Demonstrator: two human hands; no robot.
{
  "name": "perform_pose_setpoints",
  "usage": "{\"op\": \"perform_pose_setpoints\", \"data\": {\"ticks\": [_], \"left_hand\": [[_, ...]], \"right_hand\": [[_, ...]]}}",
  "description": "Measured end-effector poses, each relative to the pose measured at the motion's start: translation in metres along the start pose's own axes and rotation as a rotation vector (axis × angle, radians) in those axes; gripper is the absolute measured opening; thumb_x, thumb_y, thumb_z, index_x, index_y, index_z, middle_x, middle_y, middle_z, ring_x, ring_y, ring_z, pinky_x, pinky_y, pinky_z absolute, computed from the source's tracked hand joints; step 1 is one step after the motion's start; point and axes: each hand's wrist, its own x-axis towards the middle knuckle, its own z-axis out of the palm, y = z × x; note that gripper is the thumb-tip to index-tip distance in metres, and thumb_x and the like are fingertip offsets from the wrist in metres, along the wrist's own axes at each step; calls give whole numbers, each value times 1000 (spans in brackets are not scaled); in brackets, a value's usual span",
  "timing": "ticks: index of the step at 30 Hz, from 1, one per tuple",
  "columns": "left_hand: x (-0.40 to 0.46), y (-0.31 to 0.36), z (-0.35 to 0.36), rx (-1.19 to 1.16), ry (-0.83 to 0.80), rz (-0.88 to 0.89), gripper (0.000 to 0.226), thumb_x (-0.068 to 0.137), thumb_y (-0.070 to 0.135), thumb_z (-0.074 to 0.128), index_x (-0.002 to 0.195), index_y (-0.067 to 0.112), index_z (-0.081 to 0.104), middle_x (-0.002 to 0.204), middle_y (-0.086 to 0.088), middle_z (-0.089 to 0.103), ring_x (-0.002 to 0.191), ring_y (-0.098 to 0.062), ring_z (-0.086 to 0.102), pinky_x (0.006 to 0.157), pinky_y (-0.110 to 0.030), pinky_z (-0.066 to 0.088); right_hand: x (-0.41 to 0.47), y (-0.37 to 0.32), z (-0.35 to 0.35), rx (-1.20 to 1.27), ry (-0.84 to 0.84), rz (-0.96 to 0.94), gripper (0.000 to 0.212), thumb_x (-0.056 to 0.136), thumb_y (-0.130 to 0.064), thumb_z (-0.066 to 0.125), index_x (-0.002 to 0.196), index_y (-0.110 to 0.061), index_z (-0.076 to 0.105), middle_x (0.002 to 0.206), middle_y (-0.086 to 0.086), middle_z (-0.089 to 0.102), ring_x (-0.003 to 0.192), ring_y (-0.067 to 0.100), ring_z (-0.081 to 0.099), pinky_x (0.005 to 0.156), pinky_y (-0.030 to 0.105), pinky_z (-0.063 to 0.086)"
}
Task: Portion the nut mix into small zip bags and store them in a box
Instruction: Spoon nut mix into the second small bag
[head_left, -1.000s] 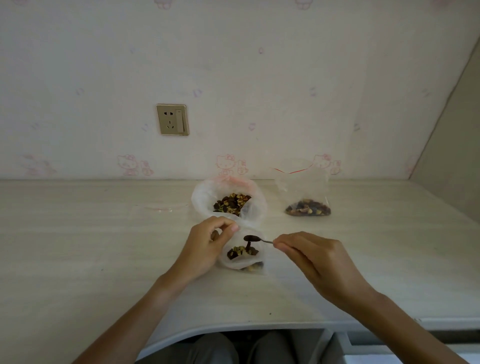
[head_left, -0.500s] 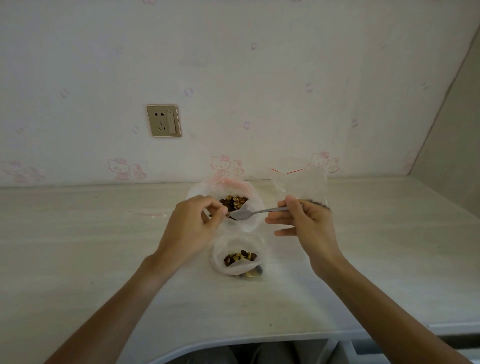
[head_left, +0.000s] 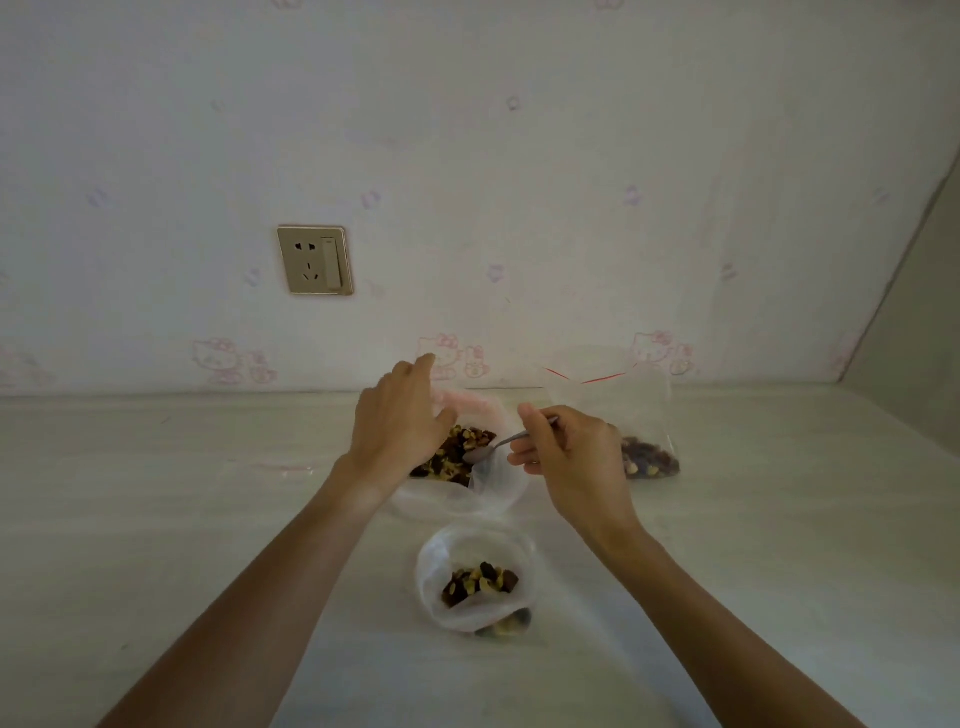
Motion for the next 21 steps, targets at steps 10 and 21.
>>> {"op": "perform_pose_setpoints", "data": {"ticks": [10,21], "left_hand": [[1,-14,17,-169,114,105,28,102,40,61,90,20,75,80,4,63,72,-13,59,59,-27,44],[-4,-19,15,-484,94,102,24,100,38,66,114,24,80,108,3,74,101,-10,68,90,-36,56]], "right_hand": [[-1,10,17,95,6,37,23,99,-35,65,85,-19,74,72,-5,77,64,10,74,61,28,63],[0,6,21,203,48,116,22,99,-32,66,85,-18,76,69,-2,76,61,16,75,58,28,62]]}}
